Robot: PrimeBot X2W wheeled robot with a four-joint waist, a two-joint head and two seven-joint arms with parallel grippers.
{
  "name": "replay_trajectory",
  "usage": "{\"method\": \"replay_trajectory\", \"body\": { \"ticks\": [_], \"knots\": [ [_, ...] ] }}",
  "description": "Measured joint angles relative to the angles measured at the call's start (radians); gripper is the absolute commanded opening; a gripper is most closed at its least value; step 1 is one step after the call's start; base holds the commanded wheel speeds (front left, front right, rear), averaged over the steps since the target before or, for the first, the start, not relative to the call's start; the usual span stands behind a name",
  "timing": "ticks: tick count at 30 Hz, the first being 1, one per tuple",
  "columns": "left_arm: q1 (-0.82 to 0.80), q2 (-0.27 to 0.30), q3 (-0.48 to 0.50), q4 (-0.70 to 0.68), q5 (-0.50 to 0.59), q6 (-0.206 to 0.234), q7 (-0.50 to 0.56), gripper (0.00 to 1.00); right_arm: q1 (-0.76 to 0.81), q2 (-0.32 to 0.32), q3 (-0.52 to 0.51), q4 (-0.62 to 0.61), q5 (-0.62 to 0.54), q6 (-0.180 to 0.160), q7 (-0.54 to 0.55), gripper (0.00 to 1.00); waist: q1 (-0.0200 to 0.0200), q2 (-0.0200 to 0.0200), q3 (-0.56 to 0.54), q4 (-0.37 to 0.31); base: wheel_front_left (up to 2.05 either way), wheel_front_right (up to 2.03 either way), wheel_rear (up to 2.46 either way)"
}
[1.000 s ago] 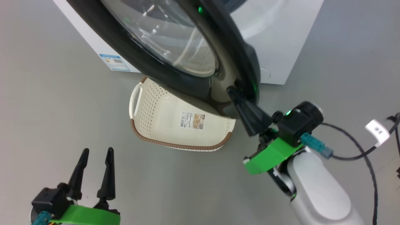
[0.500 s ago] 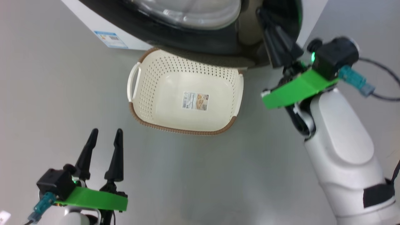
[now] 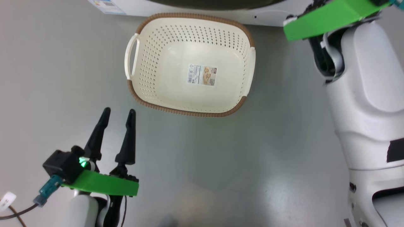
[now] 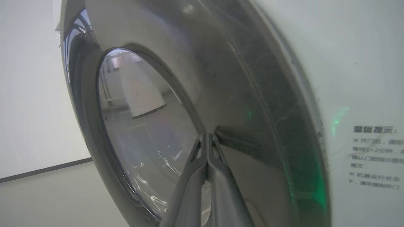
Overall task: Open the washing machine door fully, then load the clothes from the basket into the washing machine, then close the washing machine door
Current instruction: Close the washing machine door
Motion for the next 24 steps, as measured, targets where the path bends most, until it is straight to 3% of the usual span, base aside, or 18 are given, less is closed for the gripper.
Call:
{"method": "replay_trajectory", "body": {
  "ticks": [12, 24],
  "knots": [
    [-0.040, -0.002, -0.062, -0.007, -0.017, 0.000, 0.000, 1.00, -0.113, 0.004, -0.033, 0.024, -0.010, 0.009, -0.001, 0.00, 0.0000, 0.0000, 0.067, 0.010, 0.00, 0.00, 0.00],
    [-0.051, 0.000, -0.049, -0.007, -0.018, 0.000, 0.000, 1.00, -0.112, -0.004, 0.006, 0.029, 0.007, 0.008, 0.000, 0.00, 0.0000, 0.0000, 0.034, -0.016, 0.00, 0.00, 0.00]
  ]
}}
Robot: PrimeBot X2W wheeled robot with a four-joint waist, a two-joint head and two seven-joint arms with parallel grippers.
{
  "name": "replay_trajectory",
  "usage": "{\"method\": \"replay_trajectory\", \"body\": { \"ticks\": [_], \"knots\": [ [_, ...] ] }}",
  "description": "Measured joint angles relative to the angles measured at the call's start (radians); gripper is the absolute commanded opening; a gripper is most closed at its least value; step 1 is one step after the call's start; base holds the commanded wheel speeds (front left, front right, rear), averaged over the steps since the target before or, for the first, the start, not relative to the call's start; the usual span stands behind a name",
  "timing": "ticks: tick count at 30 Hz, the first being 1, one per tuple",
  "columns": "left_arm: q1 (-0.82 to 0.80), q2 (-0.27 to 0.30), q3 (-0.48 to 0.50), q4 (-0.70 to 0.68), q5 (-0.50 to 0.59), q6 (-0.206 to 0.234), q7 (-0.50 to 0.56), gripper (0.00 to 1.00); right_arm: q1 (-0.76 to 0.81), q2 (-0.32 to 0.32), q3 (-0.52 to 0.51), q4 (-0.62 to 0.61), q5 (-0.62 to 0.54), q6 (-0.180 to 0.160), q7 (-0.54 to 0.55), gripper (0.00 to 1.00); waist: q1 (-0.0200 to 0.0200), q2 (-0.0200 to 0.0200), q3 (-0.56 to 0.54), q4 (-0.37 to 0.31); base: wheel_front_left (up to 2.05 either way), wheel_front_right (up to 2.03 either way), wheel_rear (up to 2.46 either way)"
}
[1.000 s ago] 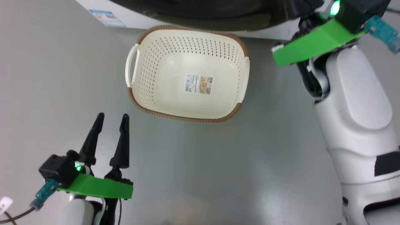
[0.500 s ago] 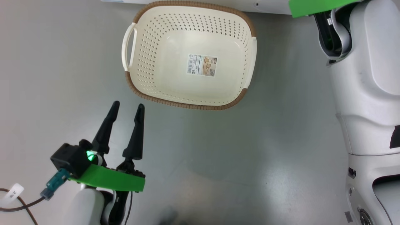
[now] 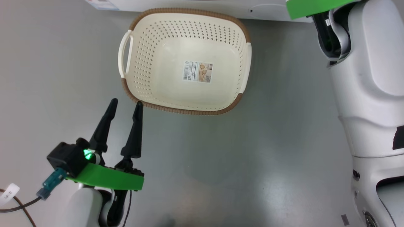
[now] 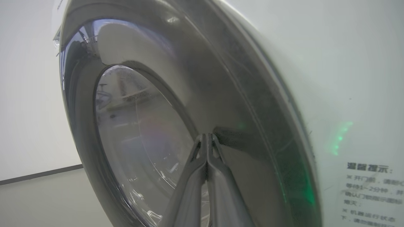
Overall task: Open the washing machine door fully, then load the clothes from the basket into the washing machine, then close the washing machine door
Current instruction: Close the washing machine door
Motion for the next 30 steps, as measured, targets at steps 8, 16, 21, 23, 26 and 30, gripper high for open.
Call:
{"method": "replay_trajectory", "body": {
  "ticks": [8, 16, 21, 23, 26, 30],
  "knots": [
    [0.003, 0.008, 0.022, 0.000, 0.003, 0.000, 0.000, 1.00, 0.118, -0.008, 0.065, -0.035, 0.004, -0.001, -0.001, 0.00, 0.0000, 0.0000, -0.046, -0.026, 0.00, 0.00, 0.00],
    [0.029, 0.014, 0.037, 0.000, 0.011, 0.000, 0.000, 1.00, 0.226, -0.007, 0.097, -0.056, 0.047, -0.001, -0.001, 0.00, 0.0000, 0.0000, -0.096, -0.054, 0.00, 0.00, 0.00],
    [0.060, 0.020, 0.063, 0.000, 0.023, 0.000, 0.000, 1.00, 0.294, -0.007, 0.126, -0.060, 0.038, -0.001, -0.001, 0.00, 0.0000, 0.0000, -0.133, -0.074, 0.00, 0.00, 0.00],
    [0.069, 0.021, 0.074, 0.000, 0.029, 0.000, 0.000, 1.00, 0.321, -0.002, 0.127, -0.060, 0.037, -0.001, -0.001, 0.11, -0.0001, 0.0000, -0.150, -0.083, 0.00, 0.00, 0.00],
    [0.085, 0.024, 0.095, 0.000, 0.033, 0.000, 0.000, 1.00, 0.360, -0.003, 0.127, -0.060, 0.037, -0.001, -0.001, 1.00, 0.0000, 0.0000, -0.178, -0.095, 0.00, 0.00, 0.00],
    [0.110, 0.024, 0.121, -0.002, 0.059, 0.000, 0.000, 1.00, 0.423, -0.001, 0.126, -0.063, 0.055, -0.001, -0.001, 1.00, -0.0001, 0.0000, -0.219, -0.113, 0.00, 0.00, 0.00]
  ]
}}
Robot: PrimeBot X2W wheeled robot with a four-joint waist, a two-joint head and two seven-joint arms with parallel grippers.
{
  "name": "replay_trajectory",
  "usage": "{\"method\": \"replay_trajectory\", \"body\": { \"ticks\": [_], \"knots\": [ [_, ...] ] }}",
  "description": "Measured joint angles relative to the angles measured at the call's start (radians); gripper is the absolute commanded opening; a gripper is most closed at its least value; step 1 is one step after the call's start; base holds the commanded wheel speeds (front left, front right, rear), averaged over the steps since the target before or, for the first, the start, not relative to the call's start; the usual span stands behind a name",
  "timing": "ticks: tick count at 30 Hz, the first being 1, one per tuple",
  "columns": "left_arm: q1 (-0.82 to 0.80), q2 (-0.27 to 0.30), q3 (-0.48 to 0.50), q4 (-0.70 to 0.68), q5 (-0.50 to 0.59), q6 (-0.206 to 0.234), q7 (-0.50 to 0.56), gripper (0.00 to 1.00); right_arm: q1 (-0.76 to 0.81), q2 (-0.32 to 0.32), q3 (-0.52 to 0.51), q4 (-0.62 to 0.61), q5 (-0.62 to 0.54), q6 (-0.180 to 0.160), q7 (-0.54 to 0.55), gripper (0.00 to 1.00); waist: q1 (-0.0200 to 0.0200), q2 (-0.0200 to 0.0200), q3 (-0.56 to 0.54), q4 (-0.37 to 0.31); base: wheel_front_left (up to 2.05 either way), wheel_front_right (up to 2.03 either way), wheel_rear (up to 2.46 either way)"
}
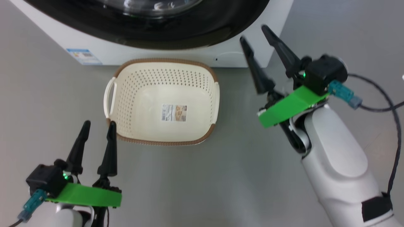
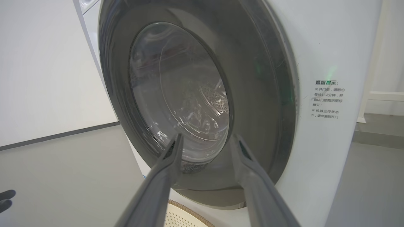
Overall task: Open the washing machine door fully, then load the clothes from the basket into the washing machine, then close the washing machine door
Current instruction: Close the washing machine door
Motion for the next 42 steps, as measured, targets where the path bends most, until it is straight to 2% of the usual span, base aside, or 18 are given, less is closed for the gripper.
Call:
{"method": "replay_trajectory", "body": {
  "ticks": [13, 26, 42],
  "knots": [
    [0.153, -0.003, 0.116, -0.002, 0.073, 0.000, 0.000, 1.00, 0.247, 0.011, -0.040, -0.043, 0.011, 0.000, 0.001, 1.00, 0.0000, 0.0000, -0.158, -0.079, 0.00, 0.00, 0.00],
    [0.245, -0.040, 0.200, -0.022, 0.142, 0.000, 0.000, 1.00, 0.454, 0.017, -0.131, -0.119, -0.022, -0.002, 0.001, 1.00, 0.0000, 0.0000, -0.284, -0.169, 0.00, 0.00, 0.00],
    [0.322, -0.069, 0.241, -0.055, 0.189, 0.000, 0.000, 1.00, 0.631, 0.023, -0.239, -0.184, -0.058, -0.002, 0.001, 1.00, 0.0000, 0.0000, -0.379, -0.199, 0.00, 0.00, 0.00]
  ]
}}
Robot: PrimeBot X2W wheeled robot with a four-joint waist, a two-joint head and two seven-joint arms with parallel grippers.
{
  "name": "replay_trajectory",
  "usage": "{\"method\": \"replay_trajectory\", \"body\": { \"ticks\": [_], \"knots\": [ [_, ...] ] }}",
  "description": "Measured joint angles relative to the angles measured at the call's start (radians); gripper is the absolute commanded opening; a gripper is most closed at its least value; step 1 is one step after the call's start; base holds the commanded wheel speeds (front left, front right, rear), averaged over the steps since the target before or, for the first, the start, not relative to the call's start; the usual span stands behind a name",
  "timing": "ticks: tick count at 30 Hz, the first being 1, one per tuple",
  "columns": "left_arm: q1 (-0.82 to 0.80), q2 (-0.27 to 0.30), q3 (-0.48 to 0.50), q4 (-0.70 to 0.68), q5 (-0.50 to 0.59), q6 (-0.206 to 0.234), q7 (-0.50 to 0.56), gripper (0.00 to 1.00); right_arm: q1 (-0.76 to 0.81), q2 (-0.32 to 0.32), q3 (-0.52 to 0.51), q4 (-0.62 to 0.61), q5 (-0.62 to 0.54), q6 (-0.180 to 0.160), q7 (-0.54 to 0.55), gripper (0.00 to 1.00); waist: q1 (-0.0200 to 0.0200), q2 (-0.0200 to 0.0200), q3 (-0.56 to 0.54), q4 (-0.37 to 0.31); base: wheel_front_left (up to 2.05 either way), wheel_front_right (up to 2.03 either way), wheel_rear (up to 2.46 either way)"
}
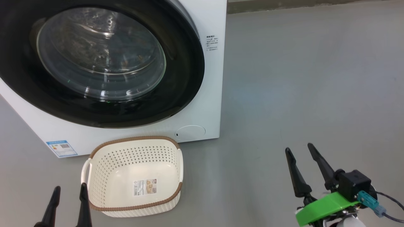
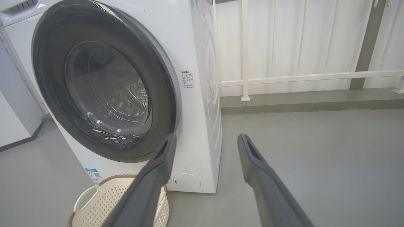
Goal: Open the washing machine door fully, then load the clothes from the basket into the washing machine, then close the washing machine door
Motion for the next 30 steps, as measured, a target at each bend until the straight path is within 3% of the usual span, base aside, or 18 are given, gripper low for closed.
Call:
{"method": "replay_trajectory", "body": {
  "ticks": [30],
  "knots": [
    [0.040, -0.005, -0.013, 0.003, 0.029, 0.000, 0.000, 1.00, 0.052, 0.005, -0.061, 0.001, -0.005, 0.000, 0.000, 1.00, 0.0001, 0.0000, -0.015, 0.031, 0.00, 0.00, 0.00]
  ]
}}
